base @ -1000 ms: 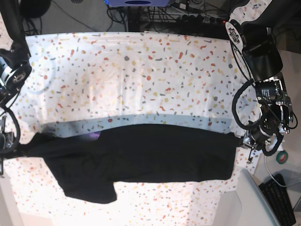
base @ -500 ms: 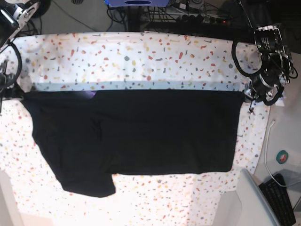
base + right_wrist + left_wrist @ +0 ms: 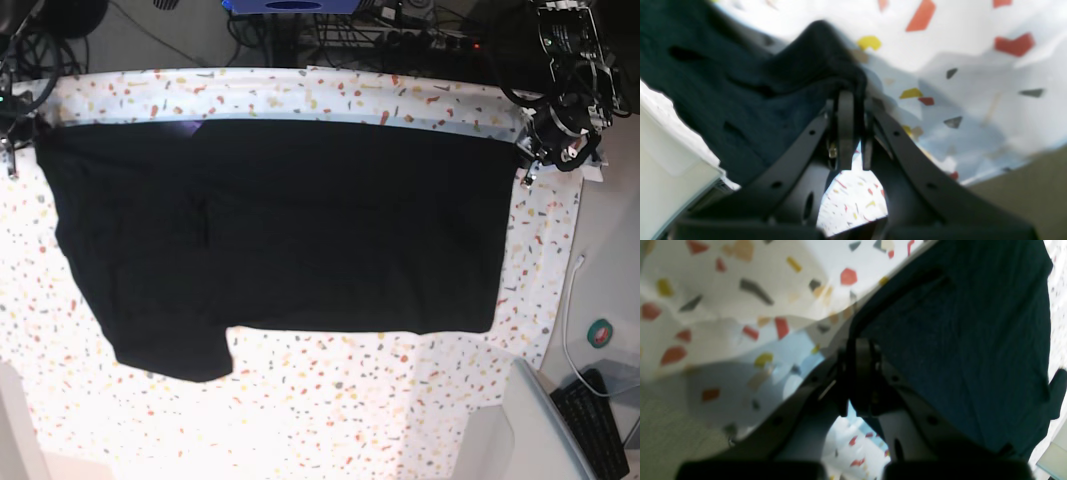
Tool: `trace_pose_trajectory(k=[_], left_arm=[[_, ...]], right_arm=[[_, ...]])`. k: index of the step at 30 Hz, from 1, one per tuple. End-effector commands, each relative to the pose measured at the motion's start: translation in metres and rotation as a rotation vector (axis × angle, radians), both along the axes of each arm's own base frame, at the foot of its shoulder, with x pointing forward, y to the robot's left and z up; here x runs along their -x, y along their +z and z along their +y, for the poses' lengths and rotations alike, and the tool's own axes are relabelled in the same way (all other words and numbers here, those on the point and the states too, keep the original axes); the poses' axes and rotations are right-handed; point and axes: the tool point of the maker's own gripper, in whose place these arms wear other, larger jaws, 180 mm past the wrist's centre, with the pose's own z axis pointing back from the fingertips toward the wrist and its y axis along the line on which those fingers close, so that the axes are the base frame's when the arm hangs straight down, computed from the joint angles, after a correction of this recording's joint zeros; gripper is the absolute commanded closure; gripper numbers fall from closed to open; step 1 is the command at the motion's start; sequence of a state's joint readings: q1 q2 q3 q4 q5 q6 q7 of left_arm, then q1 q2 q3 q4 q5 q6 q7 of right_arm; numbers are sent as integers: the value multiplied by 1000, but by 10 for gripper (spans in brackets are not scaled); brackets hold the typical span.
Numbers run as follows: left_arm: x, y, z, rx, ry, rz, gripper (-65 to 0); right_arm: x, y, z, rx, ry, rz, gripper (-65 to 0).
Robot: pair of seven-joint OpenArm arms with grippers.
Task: Layout the t-shirt on the table in an organized manner, then fold the t-shirt properly
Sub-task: 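Pull the folded shirt with both grippers toward the robot and release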
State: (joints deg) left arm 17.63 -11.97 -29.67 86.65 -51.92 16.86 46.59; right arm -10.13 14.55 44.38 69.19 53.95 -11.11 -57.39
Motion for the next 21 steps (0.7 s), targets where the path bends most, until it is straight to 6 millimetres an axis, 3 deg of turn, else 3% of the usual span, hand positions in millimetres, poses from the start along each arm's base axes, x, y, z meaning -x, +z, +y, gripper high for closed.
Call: trace_pose_trajectory(k=[1,6,11,21], left_arm=[[-2,11,11,-46,-5,-23,0],[20,7,10,-57,-14,15,0],[35,13,35,-78,76,10,0],[33,13,36,-73,82,9,0]], right_arm=[[-7,14,-17,62,4,-37,0],[4,17,-18,79,18,-22,0],[20,7,-10,60,15,12,0],[23,2,2,31,5,15,0]])
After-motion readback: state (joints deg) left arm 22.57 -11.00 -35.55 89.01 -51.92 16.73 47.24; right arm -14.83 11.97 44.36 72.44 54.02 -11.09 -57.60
